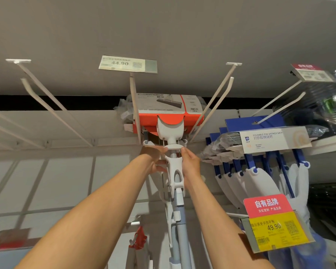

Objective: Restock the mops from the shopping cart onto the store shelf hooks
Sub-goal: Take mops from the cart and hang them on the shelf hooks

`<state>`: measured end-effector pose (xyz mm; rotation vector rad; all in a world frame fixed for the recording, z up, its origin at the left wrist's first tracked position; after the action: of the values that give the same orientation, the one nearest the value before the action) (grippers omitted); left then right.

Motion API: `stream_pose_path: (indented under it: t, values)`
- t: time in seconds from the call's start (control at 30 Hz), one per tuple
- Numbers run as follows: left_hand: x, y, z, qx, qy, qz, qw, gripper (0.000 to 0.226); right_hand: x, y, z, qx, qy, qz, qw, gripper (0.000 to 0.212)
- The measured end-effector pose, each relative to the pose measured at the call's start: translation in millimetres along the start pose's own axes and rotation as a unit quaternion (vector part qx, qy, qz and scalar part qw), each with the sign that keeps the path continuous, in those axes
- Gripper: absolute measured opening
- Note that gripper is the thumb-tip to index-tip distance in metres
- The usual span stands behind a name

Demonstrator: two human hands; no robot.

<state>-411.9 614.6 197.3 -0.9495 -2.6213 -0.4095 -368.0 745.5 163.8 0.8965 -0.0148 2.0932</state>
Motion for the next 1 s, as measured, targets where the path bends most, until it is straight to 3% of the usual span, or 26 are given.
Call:
stream_pose_path:
  t: [0.33, 0.57, 0.67, 0.87, 1.0]
  values:
    - [1, -8, 9, 0.021, -0.011, -0.015, 1.000, 0.027, -6, -3, -4, -0.038, 0.001, 0.022, 0.999, 0.016]
    - [-13, -1, 1, 0.056, -0.010, -0.007, 0.998, 0.040, -25, -11, 7, -0.080, 0.003, 0.035, 0.996, 0.035]
    - [-22, 2, -3, 0.097, 0.017, -0.004, 0.995, 0.052, -45, -19, 25, -0.097, -0.045, 0.030, 0.994, 0.019]
    - [-51, 6, -14, 0.152, 0.118, -0.060, 0.980, 0.061, -80, -21, 45, -0.042, -0.095, 0.044, 0.994, 0.039]
    - [-95, 7, -23, 0.234, 0.239, -0.092, 0.938, 0.063, -104, -25, 52, -0.008, -0.102, 0.068, 0.992, 0.040]
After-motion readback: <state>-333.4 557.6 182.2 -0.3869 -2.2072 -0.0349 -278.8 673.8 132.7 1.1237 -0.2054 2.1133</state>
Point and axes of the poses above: each hand's wrist, its own x-axis towards the middle knuckle, its own y-axis out of the palm, z = x × y, the point moved 7 cm from there along x, towards the middle knuckle, and after that the axes turned 13 degrees about -x, right-handed, at the moved point
